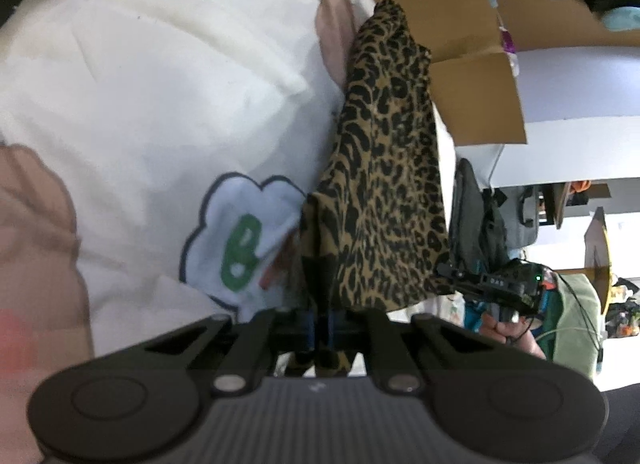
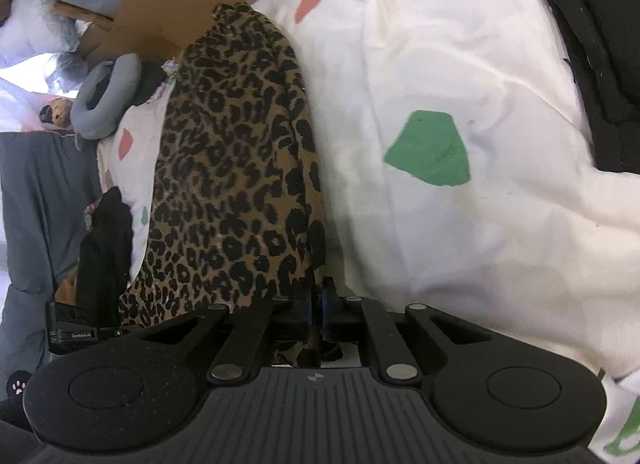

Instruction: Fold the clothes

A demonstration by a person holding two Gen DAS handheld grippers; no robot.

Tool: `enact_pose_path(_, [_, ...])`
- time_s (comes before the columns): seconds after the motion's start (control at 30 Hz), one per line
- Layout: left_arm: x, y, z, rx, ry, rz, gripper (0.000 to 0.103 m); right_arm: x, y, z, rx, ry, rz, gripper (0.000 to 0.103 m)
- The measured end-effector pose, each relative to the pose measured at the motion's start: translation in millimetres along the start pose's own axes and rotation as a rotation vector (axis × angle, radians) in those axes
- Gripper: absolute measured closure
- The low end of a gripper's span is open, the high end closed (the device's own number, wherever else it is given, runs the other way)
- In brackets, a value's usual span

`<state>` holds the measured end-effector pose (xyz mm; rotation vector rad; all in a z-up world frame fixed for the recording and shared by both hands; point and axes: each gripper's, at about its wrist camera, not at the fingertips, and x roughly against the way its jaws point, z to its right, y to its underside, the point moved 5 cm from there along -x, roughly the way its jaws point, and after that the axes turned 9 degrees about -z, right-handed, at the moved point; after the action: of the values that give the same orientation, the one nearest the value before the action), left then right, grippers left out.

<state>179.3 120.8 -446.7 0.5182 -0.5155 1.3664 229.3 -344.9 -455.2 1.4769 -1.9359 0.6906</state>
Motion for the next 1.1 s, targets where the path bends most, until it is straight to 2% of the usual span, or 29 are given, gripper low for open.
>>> enact_pose_path(0.33, [21.6,23.5,9.8,-0.001,-0.005,-0.021,0.098,14.9,19.4,-7.1,0.013,-0.05,-0.036,0.101])
enact_pose_path(0.67, [40.1,59.6,16.6,0.038,-0.004,-0.059,0.098,36.3,59.5,-22.8,0.047,-0.095,-0.105,0.101])
enact_pose_path(0.8, [39.6,73.7,12.3,0.068,0.01,-0.038,0.098,43.4,74.5,-26.2,0.049,-0.116,-0.133,0.101])
enact_pose_path(1.0, [28.3,72.3,5.0,0.089,-0.001,-0.056,0.098,40.1,79.8,-20.6,0.015,-0.126,-0.106,0.101])
enact_pose_path(1.1, [33.4,64.1,9.0,0.087,0.006,-0.024,0.098,37.4,78.4,-16.7,-0.011,-0.144,-0.081,0.101])
